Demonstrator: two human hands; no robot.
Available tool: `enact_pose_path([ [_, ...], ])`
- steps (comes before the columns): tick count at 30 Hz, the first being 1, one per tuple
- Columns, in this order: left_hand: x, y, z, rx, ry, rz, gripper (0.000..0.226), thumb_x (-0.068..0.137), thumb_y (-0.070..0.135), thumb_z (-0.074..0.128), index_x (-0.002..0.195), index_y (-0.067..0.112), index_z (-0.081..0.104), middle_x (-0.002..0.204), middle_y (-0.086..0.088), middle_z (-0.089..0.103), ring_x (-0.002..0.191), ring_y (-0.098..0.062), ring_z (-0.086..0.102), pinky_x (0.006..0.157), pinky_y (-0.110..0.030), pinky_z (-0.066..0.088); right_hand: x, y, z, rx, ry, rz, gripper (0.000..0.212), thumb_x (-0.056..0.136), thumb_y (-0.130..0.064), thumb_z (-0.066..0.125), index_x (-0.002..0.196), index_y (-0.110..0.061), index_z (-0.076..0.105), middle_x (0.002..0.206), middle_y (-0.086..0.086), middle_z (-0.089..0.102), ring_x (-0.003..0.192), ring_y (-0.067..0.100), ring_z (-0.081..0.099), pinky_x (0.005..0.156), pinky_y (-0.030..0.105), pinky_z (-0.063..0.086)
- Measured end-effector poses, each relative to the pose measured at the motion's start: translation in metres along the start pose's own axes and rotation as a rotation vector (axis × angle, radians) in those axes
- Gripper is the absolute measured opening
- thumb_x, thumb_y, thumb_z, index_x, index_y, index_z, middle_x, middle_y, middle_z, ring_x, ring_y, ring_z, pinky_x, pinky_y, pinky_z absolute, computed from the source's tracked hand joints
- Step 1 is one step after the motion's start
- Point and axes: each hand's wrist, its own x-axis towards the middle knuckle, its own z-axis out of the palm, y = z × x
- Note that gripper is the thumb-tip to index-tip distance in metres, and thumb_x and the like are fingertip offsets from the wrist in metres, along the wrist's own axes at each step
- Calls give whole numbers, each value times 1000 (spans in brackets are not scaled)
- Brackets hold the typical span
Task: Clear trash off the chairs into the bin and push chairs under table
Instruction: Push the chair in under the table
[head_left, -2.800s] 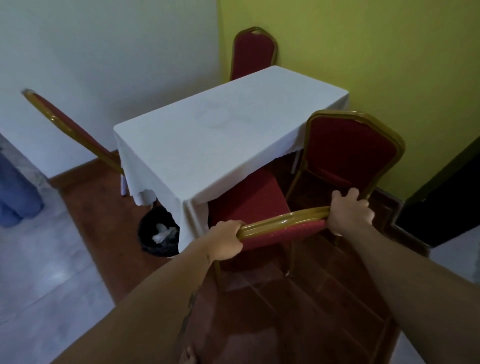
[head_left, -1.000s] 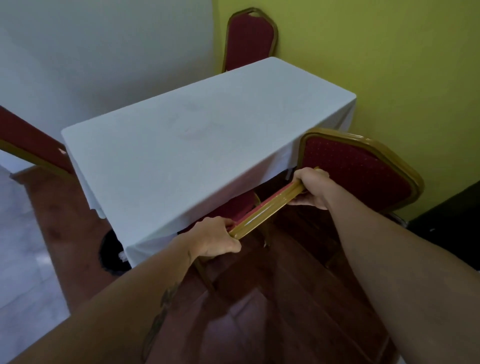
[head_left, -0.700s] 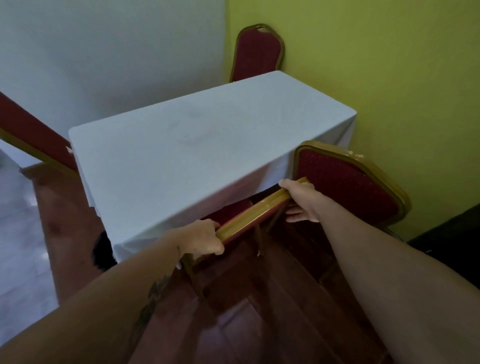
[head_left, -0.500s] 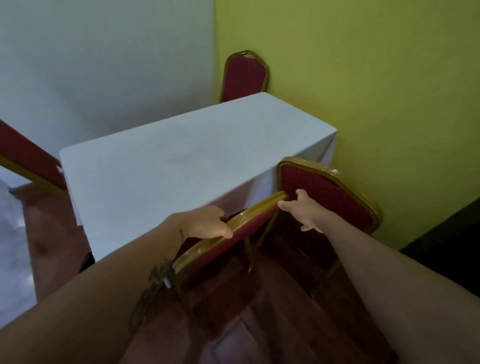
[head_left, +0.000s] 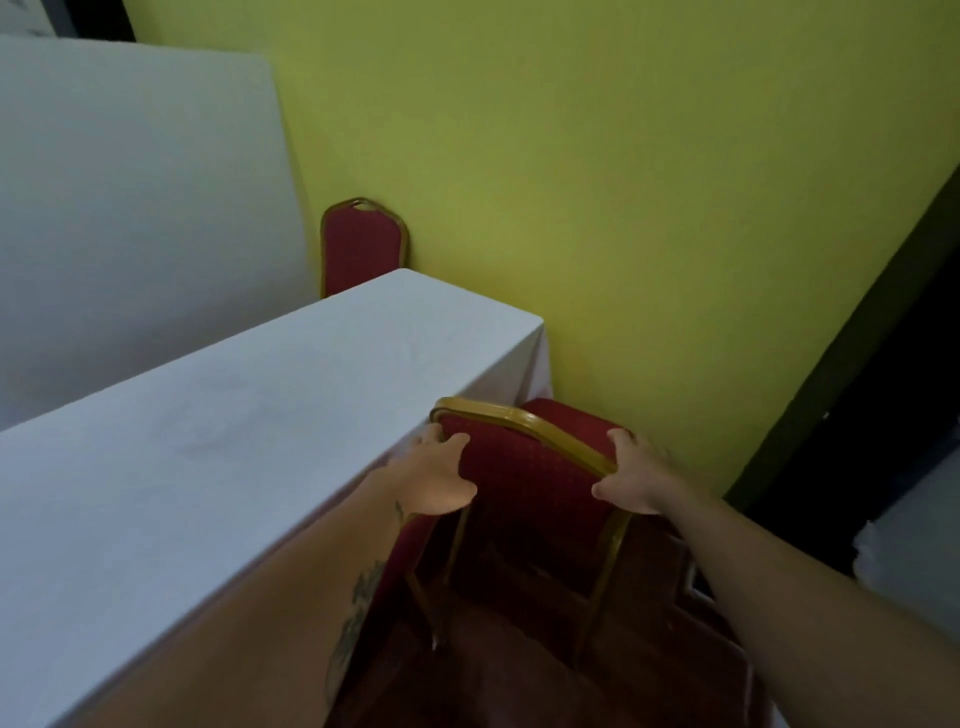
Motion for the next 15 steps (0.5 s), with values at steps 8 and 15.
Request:
enact_pose_path([
  [8, 122, 15, -9, 68, 49, 4, 97, 75, 20, 59, 155, 32, 7, 163, -11, -1, 149, -39, 7, 116, -60, 15, 64, 4, 13, -55, -108, -4, 91, 82, -46, 68, 157, -24, 21, 151, 10, 38, 138, 35, 38, 111, 51, 40],
  [15, 183, 14, -15, 227, -6, 25, 62, 67, 21, 54, 129, 32, 58, 134, -7, 56, 127, -33, 48, 105, -52, 37, 97, 6, 21, -74, -157, -122, 41, 82, -31, 61, 122, -33, 55, 119, 6, 60, 109, 31, 59, 92, 42, 52],
])
